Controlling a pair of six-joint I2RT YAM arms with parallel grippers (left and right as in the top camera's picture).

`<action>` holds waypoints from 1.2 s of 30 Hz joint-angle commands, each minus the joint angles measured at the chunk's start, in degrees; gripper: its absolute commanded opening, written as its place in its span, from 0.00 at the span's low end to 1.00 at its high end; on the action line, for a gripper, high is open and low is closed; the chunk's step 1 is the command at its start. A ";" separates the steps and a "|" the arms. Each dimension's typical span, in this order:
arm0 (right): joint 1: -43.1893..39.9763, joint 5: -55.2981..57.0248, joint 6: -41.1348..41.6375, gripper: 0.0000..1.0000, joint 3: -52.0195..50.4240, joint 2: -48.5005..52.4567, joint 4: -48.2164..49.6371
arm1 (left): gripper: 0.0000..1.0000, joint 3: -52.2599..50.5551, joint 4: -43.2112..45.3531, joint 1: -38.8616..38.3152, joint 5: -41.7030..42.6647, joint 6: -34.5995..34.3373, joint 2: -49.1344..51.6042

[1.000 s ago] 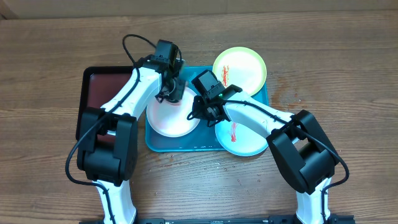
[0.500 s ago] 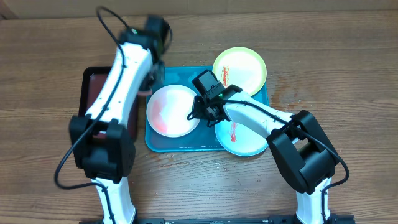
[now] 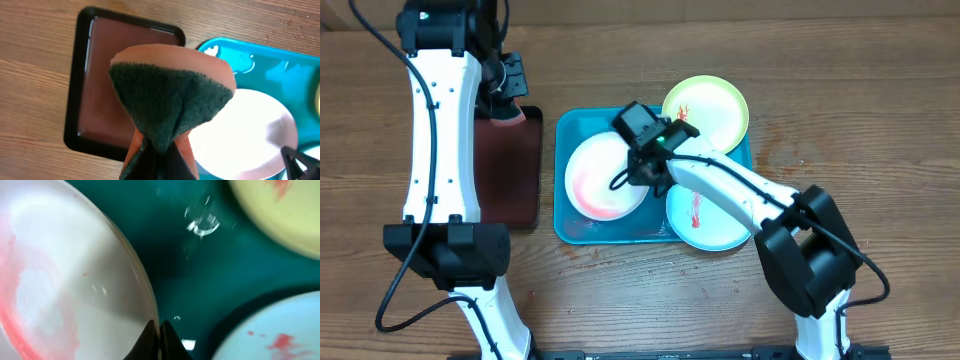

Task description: Clean dirty plates on tray and stack at the side

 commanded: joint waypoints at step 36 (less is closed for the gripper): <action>25.18 81.13 0.09 0.04 4.52 -8.31 -9.27 | 0.04 -0.44 0.48 0.68 3.02 0.90 -0.46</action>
